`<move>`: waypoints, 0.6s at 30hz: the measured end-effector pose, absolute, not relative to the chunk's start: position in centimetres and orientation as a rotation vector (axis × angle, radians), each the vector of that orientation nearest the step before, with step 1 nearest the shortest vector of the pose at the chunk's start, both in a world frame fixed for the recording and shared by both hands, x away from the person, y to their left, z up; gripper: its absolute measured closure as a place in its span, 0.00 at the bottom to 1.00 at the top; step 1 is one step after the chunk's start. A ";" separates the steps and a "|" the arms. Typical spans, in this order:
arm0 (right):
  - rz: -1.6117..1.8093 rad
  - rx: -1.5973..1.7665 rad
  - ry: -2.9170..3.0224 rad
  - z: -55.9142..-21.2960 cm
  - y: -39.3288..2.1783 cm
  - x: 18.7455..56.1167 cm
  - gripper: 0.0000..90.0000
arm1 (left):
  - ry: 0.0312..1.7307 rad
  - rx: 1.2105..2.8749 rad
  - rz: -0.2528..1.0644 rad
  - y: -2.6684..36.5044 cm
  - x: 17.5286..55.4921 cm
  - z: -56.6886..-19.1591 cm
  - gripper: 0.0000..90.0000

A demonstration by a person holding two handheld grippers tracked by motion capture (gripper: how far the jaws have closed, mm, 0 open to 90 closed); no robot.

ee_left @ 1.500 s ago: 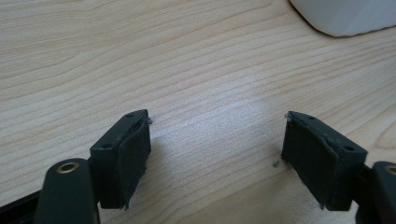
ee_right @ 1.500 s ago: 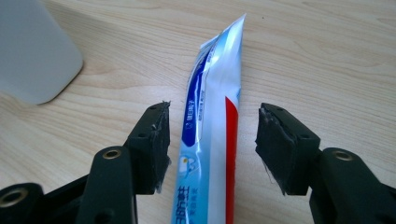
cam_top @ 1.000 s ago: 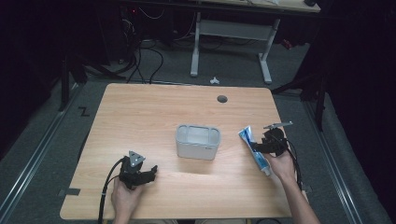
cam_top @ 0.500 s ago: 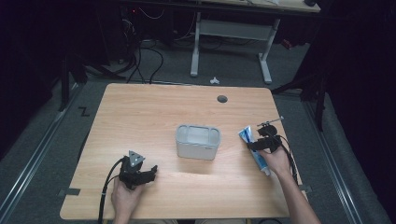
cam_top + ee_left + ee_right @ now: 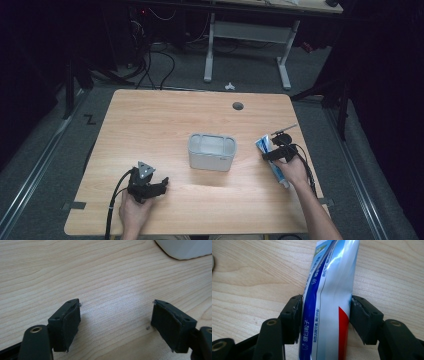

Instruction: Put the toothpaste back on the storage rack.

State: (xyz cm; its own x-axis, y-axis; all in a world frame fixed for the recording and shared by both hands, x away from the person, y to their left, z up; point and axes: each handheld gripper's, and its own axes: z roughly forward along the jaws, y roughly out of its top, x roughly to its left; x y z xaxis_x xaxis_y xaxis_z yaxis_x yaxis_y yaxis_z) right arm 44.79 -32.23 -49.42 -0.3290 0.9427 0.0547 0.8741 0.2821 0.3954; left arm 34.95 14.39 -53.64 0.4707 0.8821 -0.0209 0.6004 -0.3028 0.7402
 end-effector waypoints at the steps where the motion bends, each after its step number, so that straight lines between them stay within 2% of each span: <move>1: 0.516 1.688 2.362 -49.5 -32.1 44.8 0.50 | 1.227 2.023 0.518 14.4 34.9 -53.6 0.26; 18: 0.367 1.665 2.360 -49.1 -31.1 45.0 0.59 | 1.225 2.024 0.523 14.4 34.9 -53.7 0.27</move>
State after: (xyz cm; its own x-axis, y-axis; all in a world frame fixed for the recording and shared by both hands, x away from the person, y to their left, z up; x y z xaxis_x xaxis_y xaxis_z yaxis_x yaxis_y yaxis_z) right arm 44.99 -31.14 -49.13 -0.3282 0.9437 -0.0422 0.8863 0.3231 0.3318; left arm 34.92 14.37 -53.66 0.4703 0.8823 -0.0169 0.5986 -0.3048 0.7408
